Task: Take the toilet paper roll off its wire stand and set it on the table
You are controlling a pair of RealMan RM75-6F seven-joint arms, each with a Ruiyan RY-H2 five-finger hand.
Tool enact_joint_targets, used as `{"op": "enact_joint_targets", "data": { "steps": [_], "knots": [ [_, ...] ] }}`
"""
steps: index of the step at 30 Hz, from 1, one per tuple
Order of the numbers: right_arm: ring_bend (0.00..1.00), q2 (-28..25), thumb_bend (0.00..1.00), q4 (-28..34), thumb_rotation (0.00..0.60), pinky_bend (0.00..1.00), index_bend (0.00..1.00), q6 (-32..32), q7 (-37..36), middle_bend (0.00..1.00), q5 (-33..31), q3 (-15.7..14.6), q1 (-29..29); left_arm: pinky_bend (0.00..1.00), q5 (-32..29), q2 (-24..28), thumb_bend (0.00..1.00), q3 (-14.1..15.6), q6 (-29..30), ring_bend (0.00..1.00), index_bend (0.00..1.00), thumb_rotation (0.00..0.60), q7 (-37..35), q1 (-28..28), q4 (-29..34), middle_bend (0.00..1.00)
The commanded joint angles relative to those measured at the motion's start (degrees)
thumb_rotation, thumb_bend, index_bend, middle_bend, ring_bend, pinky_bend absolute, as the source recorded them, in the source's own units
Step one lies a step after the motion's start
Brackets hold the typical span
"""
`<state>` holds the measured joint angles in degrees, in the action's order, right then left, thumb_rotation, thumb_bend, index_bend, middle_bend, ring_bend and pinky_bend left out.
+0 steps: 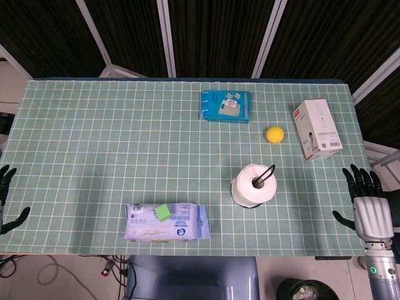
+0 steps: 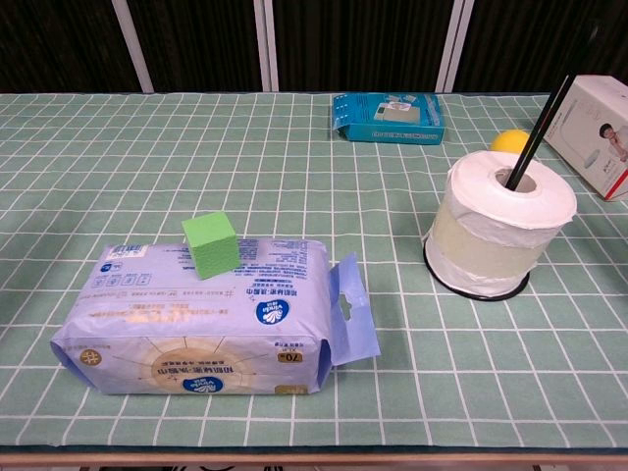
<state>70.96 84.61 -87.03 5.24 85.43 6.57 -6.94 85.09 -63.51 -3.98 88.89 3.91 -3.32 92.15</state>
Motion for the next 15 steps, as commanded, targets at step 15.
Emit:
{"op": "enact_joint_targets", "data": {
  "steps": [15],
  "knots": [
    [0.0, -0.6, 0.0, 0.9, 0.6, 0.0, 0.0, 0.1, -0.3, 0.0, -0.6, 0.1, 0.3, 0.0, -0.5, -0.4, 0.24, -0.1, -1.1, 0.0, 0.04, 0.6, 0.4, -0.6, -0.2, 0.0]
  ]
}}
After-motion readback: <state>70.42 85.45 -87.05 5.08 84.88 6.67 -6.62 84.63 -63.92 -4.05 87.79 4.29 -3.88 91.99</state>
